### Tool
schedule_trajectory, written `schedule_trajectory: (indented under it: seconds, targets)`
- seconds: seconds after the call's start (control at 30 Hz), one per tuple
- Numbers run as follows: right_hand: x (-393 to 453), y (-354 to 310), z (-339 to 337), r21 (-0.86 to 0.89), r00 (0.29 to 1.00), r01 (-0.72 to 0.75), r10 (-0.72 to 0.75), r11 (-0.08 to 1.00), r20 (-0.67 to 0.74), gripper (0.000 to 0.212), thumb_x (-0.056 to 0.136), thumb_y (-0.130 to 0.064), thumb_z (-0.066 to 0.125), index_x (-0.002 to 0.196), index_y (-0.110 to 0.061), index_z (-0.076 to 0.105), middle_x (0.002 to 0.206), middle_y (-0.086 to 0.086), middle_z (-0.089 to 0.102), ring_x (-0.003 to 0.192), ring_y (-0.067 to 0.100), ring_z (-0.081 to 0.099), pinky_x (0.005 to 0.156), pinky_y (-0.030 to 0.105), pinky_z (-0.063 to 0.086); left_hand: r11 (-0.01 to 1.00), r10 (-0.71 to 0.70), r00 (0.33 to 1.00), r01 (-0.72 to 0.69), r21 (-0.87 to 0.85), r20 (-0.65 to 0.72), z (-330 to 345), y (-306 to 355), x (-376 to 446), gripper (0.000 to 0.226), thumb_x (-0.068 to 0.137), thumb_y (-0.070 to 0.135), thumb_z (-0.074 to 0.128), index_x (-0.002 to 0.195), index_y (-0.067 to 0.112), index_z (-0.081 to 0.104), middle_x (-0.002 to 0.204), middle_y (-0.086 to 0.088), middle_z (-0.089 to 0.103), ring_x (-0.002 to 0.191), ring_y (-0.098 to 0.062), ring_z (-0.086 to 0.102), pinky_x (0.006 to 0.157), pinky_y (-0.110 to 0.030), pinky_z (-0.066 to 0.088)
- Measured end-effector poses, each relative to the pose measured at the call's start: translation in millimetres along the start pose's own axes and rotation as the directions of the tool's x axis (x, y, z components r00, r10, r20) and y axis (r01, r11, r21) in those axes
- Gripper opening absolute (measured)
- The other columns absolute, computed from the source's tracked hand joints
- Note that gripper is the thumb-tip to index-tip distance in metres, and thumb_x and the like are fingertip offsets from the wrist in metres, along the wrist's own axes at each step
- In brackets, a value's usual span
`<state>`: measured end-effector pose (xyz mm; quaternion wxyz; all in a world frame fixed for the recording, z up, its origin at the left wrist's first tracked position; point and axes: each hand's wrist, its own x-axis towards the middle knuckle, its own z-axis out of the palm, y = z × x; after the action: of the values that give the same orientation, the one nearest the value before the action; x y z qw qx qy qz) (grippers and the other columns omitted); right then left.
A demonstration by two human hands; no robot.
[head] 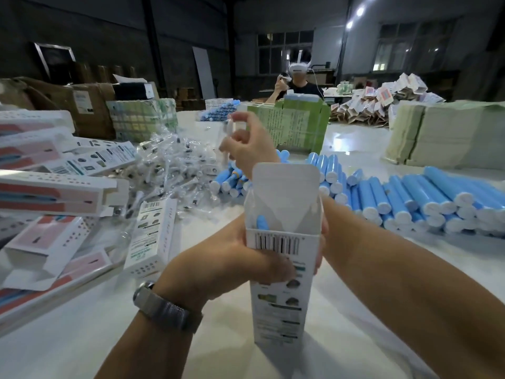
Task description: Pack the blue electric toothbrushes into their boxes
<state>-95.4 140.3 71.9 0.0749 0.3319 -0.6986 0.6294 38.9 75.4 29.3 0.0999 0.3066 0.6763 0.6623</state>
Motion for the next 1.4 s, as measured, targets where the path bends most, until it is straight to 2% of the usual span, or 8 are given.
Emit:
schedule_trajectory:
  seconds: [0.23,0.37,0.5,0.8,0.93,1.07,1.23,1.4]
  targets:
    - [-91.2,-82.3,-89.4,0.298,0.97,0.231,-0.196,0.926,-0.143,0.023,0.09,-0.009,0.065,0.111,-0.016,0.058,0.079,-0.001,0.07,0.072,0.019,0.059,0.054,0.025,0.042,0.993,-0.006,0.997,-0.003,-0.12,-0.075,10.2,-17.5,9.3,0.057,0.054,0.015,0.067,0.109,0.006,0.058,0.089,-0.012,0.063,0.083,-0.026,0.06,0.078,-0.038,0.047]
    - [-133.2,-109.0,-108.1,0.183,0.931,0.353,-0.325,0.917,-0.166,0.016,0.093,-0.012,0.063,0.106,-0.016,0.055,0.077,-0.006,0.069,0.069,0.018,0.059,0.051,0.021,0.043,0.996,-0.04,0.978,0.022,-0.09,-0.203,22.3,-17.9,14.0,0.065,0.047,0.02,0.07,0.109,0.0,0.057,0.084,-0.015,0.064,0.077,-0.029,0.061,0.075,-0.039,0.048]
    - [-149.2,-102.6,-102.6,-0.149,0.885,0.44,-0.456,0.885,-0.096,0.018,0.088,-0.012,0.07,0.098,-0.02,0.058,0.078,-0.002,0.069,0.068,0.015,0.065,0.055,0.019,0.048,1.0,-0.019,0.97,0.016,-0.013,-0.242,31.1,-14.3,15.4,0.061,0.049,0.027,0.068,0.105,0.006,0.06,0.085,-0.012,0.065,0.076,-0.023,0.064,0.074,-0.04,0.051]
    - [-143.8,-81.7,-102.7,-0.393,0.902,0.383,-0.431,0.836,-0.038,0.019,0.085,-0.019,0.074,0.095,-0.034,0.069,0.079,-0.018,0.063,0.071,0.01,0.057,0.058,0.037,0.056,0.996,-0.046,0.953,0.066,0.057,-0.301,36.0,-12.9,14.7,0.069,0.052,0.03,0.069,0.115,0.005,0.055,0.083,-0.007,0.066,0.081,-0.023,0.066,0.089,-0.055,0.055]
    - [-143.9,-86.4,-108.7,-0.532,0.848,0.455,-0.529,0.715,0.014,0.015,0.09,-0.013,0.07,0.103,-0.018,0.071,0.086,-0.006,0.065,0.072,0.014,0.059,0.058,0.028,0.051,0.994,-0.049,0.954,0.076,0.08,-0.297,38.6,-12.9,15.4,0.07,0.049,0.037,0.067,0.111,0.006,0.056,0.08,-0.002,0.065,0.078,-0.019,0.065,0.079,-0.044,0.058]
    - [-145.1,-80.7,-103.3,-0.637,0.867,0.465,-0.461,0.614,0.189,0.021,0.086,-0.016,0.072,0.107,-0.013,0.072,0.086,-0.009,0.066,0.073,0.007,0.057,0.064,0.008,0.039,0.995,-0.032,0.949,0.061,0.081,-0.314,40.6,-15.3,15.8,0.057,0.048,0.039,0.065,0.098,0.012,0.059,0.077,-0.002,0.066,0.075,-0.018,0.066,0.073,-0.039,0.056]
    - [-144.1,-71.2,-108.8,-0.562,0.905,0.415,-0.387,0.715,0.177,0.015,0.086,-0.026,0.072,0.081,-0.012,0.071,0.084,-0.002,0.068,0.079,0.012,0.061,0.066,0.01,0.038,0.993,0.062,0.933,-0.022,0.116,-0.355,38.8,-20.5,20.2,0.056,0.054,0.039,0.065,0.106,0.021,0.061,0.082,0.002,0.072,0.078,-0.015,0.071,0.071,-0.029,0.057]
    - [-143.7,-56.2,-109.4,-0.476,0.932,0.359,-0.335,0.803,0.139,0.01,0.087,-0.02,0.072,0.08,-0.013,0.07,0.093,-0.002,0.065,0.084,0.013,0.061,0.066,0.011,0.04,0.982,0.188,0.917,-0.167,0.09,-0.353,37.2,-26.2,22.9,0.048,0.07,0.028,0.067,0.116,0.039,0.058,0.096,0.0,0.074,0.088,-0.02,0.072,0.074,-0.028,0.057]
